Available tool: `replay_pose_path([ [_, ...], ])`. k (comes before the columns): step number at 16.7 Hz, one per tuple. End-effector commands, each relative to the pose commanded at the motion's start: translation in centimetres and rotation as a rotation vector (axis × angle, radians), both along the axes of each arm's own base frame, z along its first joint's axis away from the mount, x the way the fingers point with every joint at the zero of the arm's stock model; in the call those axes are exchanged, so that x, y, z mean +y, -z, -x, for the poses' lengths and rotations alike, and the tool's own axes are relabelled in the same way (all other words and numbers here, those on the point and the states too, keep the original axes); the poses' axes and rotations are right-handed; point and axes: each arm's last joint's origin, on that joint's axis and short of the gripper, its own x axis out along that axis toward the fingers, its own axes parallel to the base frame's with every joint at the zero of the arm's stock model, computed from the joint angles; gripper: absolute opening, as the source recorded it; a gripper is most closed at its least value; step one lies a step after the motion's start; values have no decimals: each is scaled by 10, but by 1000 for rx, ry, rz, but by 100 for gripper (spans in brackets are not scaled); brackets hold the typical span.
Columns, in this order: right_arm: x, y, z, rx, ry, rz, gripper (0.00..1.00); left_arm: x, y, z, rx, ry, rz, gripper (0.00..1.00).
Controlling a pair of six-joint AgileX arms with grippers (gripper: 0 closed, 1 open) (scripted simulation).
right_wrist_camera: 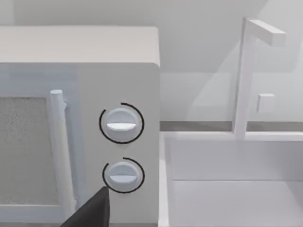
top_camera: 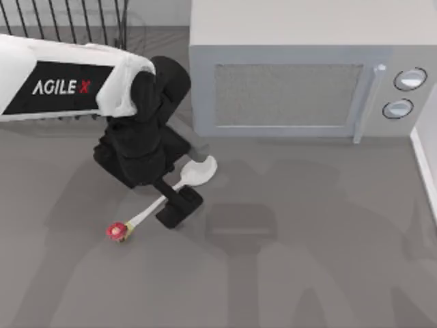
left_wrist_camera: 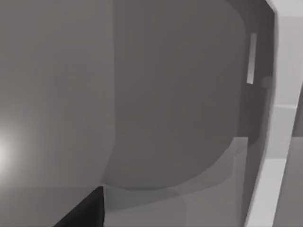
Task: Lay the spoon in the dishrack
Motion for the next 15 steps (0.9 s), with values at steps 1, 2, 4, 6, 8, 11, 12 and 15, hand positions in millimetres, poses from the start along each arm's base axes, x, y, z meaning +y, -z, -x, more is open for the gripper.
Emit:
replay_pose_path([
  [1, 0, 0, 0, 0, 0, 0, 100, 0, 0, 0, 0, 0, 0, 32],
  [2, 0, 0, 0, 0, 0, 0, 100, 0, 0, 0, 0, 0, 0, 25],
  [4, 0, 0, 0, 0, 0, 0, 100, 0, 0, 0, 0, 0, 0, 10],
  [6, 0, 0, 0, 0, 0, 0, 100, 0, 0, 0, 0, 0, 0, 0],
  [8, 0, 0, 0, 0, 0, 0, 100, 0, 0, 0, 0, 0, 0, 0],
  [11, 0, 0, 0, 0, 0, 0, 100, 0, 0, 0, 0, 0, 0, 0],
  [12, 0, 0, 0, 0, 0, 0, 100, 0, 0, 0, 0, 0, 0, 0],
  [15, 0, 0, 0, 0, 0, 0, 100, -1, -22, -1, -31, -4, 28, 0],
])
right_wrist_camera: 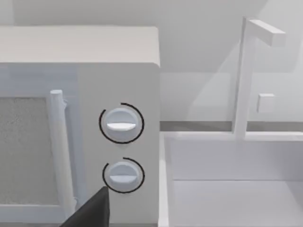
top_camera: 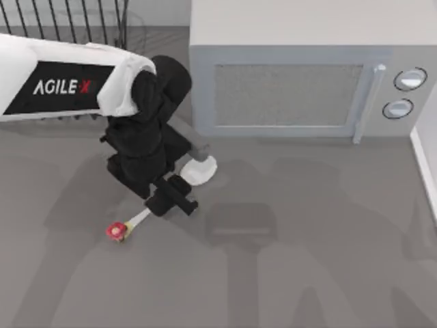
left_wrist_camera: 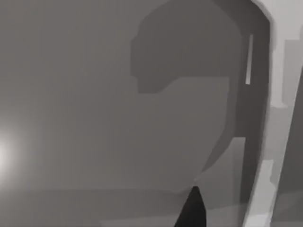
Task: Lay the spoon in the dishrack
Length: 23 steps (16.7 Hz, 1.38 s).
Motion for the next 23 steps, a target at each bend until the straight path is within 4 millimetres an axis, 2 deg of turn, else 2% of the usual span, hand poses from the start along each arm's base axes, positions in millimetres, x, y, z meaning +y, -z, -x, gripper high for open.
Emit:
replay_pose_path([
  [2, 0, 0, 0, 0, 0, 0, 100, -3, -8, -3, 1, 5, -1, 0],
  [4, 0, 0, 0, 0, 0, 0, 100, -7, -26, -9, 0, 8, 0, 0],
  [8, 0, 0, 0, 0, 0, 0, 100, -11, -92, -18, 15, 6, -8, 0],
  [12, 0, 0, 0, 0, 0, 0, 100, -6, -163, -10, 23, 4, -12, 0],
  [14, 0, 0, 0, 0, 0, 0, 100, -2, -187, -4, 9, 2, -5, 0],
  [16, 0, 0, 0, 0, 0, 0, 100, 0, -199, 0, 0, 0, 0, 0],
  [21, 0, 0, 0, 0, 0, 0, 100, 1, -198, -1, 0, -2, -1, 0],
  [23, 0, 0, 0, 0, 0, 0, 100, 8, -204, 0, -32, -23, 22, 0],
])
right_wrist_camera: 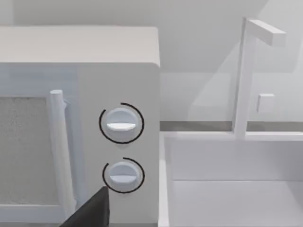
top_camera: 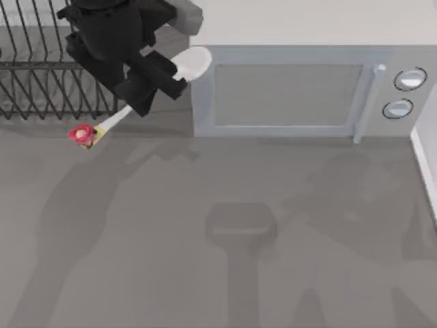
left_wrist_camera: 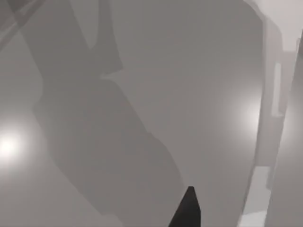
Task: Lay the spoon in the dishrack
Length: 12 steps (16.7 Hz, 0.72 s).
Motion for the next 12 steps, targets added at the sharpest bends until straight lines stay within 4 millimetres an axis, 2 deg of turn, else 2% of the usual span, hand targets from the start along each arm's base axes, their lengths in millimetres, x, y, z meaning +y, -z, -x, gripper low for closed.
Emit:
replay_pose_path([
  [3, 0, 0, 0, 0, 0, 0, 100, 26, -18, 4, -122, -86, 82, 0],
  [7, 0, 0, 0, 0, 0, 0, 100, 80, -47, 18, -383, -268, 238, 0],
  [10, 0, 0, 0, 0, 0, 0, 100, 123, -67, 42, -641, -406, 363, 0],
  [12, 0, 0, 0, 0, 0, 0, 100, 149, -80, 65, -831, -481, 440, 0],
])
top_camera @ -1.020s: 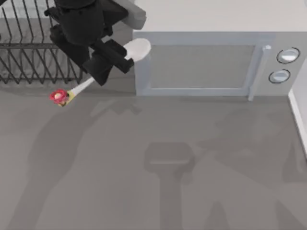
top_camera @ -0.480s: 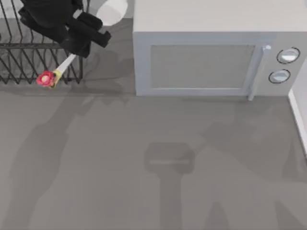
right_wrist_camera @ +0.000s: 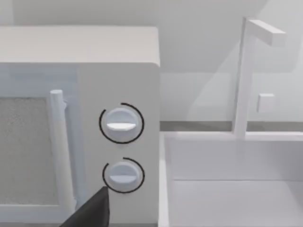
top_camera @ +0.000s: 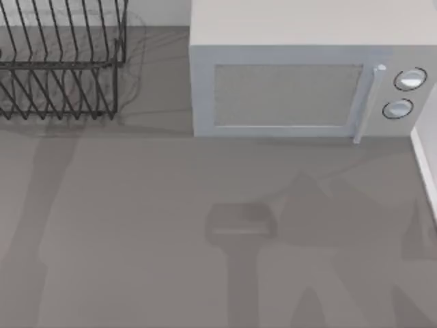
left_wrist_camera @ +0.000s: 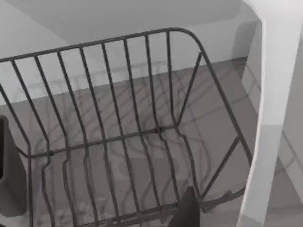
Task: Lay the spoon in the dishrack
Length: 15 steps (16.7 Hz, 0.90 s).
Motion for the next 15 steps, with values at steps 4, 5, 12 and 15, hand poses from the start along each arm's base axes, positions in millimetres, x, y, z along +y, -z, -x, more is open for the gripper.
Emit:
replay_pose_path([
  [4, 0, 0, 0, 0, 0, 0, 100, 35, -18, 57, -352, -134, 79, 0],
  [5, 0, 0, 0, 0, 0, 0, 100, 40, -20, 70, -418, -157, 89, 0],
  [12, 0, 0, 0, 0, 0, 0, 100, 48, -21, 97, -558, -207, 106, 0],
  [15, 0, 0, 0, 0, 0, 0, 100, 48, -21, 96, -557, -204, 104, 0],
])
